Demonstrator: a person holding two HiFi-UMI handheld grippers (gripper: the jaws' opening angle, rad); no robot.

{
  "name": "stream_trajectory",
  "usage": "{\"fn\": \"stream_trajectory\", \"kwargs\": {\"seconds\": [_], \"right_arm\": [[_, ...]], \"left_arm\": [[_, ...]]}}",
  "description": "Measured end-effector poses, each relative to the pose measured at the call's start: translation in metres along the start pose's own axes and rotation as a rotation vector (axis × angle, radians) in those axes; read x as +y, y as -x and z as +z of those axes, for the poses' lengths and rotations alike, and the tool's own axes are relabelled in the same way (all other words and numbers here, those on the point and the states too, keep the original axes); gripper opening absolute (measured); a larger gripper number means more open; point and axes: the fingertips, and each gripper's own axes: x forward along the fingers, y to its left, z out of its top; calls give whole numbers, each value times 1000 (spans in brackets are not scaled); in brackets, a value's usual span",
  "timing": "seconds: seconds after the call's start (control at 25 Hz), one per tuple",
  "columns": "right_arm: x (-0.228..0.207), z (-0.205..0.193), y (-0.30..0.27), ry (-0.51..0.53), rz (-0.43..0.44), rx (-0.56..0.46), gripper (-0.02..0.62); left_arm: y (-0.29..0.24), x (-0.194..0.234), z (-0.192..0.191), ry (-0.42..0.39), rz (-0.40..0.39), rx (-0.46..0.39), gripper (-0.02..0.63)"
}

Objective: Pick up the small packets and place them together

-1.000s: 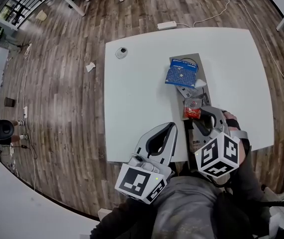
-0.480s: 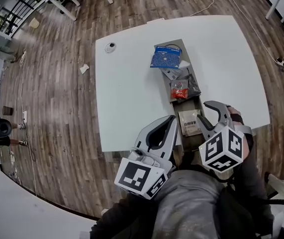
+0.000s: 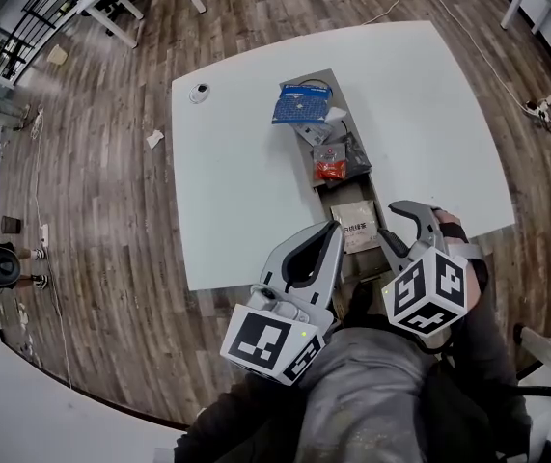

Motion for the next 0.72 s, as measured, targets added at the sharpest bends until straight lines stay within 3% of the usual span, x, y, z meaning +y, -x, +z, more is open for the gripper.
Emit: {"fn": "stream_trajectory", "kwargs": {"seconds": [0.16, 0.28, 0.36, 0.56, 0.72], "right_arm": [[11, 3, -4, 14, 49, -9, 161], [28, 8, -16, 17, 136, -20, 163], [41, 9, -26, 28, 198, -8, 197], [67, 1, -55, 102, 332, 86, 299], [75, -18, -77, 173, 375, 195, 318]], "left_arm": [[2, 2, -1, 6, 11, -2, 3], [4, 9, -2, 11, 29, -4, 3], [5, 16, -2, 17, 42, -3, 3], [7, 38, -5, 39, 76, 6, 3], [1, 57, -10, 55, 86, 19, 3]]}}
